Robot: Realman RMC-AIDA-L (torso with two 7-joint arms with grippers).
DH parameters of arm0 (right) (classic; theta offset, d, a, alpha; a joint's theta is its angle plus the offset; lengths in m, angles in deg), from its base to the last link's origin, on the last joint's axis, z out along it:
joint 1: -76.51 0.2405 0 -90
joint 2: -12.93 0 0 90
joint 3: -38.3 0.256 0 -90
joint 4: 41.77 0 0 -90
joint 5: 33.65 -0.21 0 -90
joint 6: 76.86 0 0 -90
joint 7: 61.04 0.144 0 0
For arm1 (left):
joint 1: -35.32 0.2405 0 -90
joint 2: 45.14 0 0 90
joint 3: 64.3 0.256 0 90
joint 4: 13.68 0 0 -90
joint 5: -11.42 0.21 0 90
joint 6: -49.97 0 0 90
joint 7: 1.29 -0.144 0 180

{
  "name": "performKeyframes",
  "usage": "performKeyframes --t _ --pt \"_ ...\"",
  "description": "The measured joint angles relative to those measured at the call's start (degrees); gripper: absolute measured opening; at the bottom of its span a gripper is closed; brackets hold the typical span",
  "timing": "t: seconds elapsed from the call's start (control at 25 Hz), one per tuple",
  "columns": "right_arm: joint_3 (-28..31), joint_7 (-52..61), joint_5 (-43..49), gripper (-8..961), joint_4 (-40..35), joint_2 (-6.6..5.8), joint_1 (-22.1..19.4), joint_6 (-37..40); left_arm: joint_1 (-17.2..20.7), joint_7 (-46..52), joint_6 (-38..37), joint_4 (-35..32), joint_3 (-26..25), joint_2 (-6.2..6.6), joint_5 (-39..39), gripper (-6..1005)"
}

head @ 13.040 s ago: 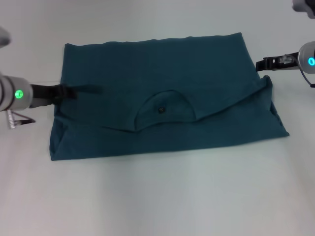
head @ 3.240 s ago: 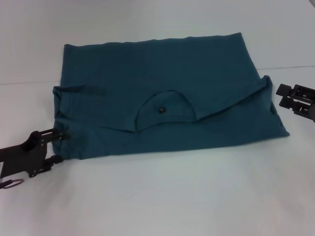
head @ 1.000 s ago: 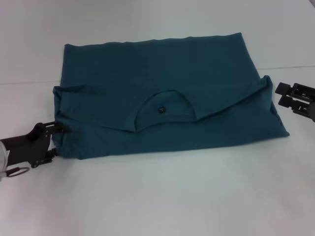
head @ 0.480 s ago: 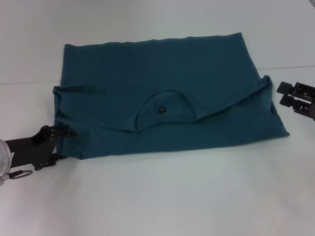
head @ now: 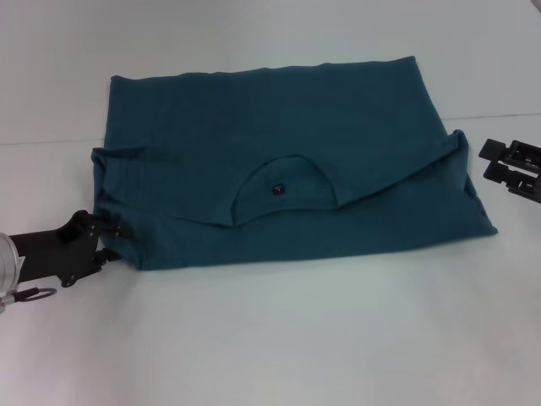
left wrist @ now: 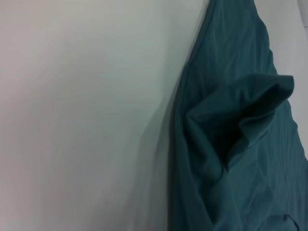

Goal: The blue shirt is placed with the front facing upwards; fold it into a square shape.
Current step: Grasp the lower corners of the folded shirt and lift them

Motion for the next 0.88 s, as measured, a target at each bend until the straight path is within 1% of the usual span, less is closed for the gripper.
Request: performKeyframes --t 0.24,0.56,0.76,0.88 --pt "0.01 0.02 0.14 627 0.0 0.0 0.14 0.0 0.28 -0.01 0.55 0.22 -0.31 0.16 0.53 346" --pt "-0.14 0.18 0.31 628 0.0 -0.05 0.15 0.09 0.38 -0.81 0.92 0.35 -0.23 0.21 0.58 116" --pt "-0.4 0.19 0.55 628 0.0 -0.35 0.03 0.1 0.39 -5.53 -1.63 0.2 -1.11 0.22 -1.98 43" --pt "-0.46 0.48 2.2 628 0.0 -0.77 0.1 0.1 0.42 -9.77 -4.56 0.21 -3.0 0.4 -3.7 43"
